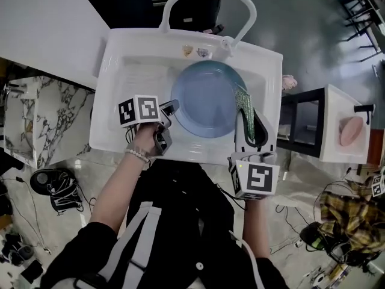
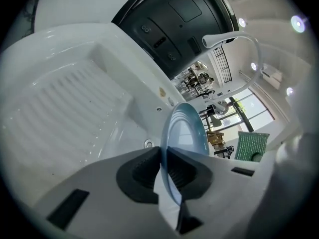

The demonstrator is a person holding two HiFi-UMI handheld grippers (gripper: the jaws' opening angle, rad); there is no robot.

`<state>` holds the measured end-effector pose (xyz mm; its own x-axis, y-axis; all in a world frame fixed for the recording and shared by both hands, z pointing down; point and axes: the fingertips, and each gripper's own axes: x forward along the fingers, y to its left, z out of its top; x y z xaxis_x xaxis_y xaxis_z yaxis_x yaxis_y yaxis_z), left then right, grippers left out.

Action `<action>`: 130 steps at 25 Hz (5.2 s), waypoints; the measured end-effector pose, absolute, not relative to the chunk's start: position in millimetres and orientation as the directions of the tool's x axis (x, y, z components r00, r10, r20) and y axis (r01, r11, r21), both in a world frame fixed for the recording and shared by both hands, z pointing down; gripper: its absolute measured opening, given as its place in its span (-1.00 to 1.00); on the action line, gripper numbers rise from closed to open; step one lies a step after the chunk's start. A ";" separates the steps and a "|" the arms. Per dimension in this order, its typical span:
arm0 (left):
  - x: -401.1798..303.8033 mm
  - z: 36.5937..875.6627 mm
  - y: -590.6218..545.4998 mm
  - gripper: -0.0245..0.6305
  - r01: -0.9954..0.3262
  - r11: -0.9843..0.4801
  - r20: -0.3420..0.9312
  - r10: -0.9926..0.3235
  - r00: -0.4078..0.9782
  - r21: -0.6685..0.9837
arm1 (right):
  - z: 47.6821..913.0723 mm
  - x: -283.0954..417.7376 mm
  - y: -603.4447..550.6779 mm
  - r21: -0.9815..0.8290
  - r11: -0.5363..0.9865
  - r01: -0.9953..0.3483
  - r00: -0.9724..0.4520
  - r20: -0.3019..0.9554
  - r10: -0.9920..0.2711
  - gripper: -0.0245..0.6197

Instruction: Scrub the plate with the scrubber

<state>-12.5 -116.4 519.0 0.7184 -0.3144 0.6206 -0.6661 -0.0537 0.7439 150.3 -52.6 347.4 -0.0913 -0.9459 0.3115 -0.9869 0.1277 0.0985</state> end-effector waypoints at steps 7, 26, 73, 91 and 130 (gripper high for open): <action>-22.2 496.5 -99.4 -0.82 -0.638 -0.052 0.589 -0.332 0.737 0.768 | 357.3 150.0 -72.9 0.151 0.145 -0.978 -0.087 0.335 -0.938 -0.63; -21.8 460.1 -84.1 -0.81 -0.580 -0.126 0.513 -0.343 0.787 0.805 | 380.6 134.8 -115.0 0.311 0.158 -0.937 -0.028 0.384 -0.923 -0.63; -24.5 459.2 -88.3 -0.78 -0.545 -0.099 0.480 -0.363 0.799 0.833 | 372.3 59.6 -89.4 0.374 0.521 -0.767 -0.357 0.426 -0.831 -0.63; -22.5 449.2 -89.9 -0.77 -0.505 -0.129 0.429 -0.377 0.821 0.853 | 386.0 125.4 -120.5 0.463 0.386 -0.798 -0.170 0.442 -0.881 -0.63; -36.9 457.5 -110.2 -0.76 -0.507 -0.063 0.437 -0.426 0.792 0.859 | 406.2 -1.2 -19.8 0.293 0.795 -0.531 -0.549 0.596 -0.586 -0.63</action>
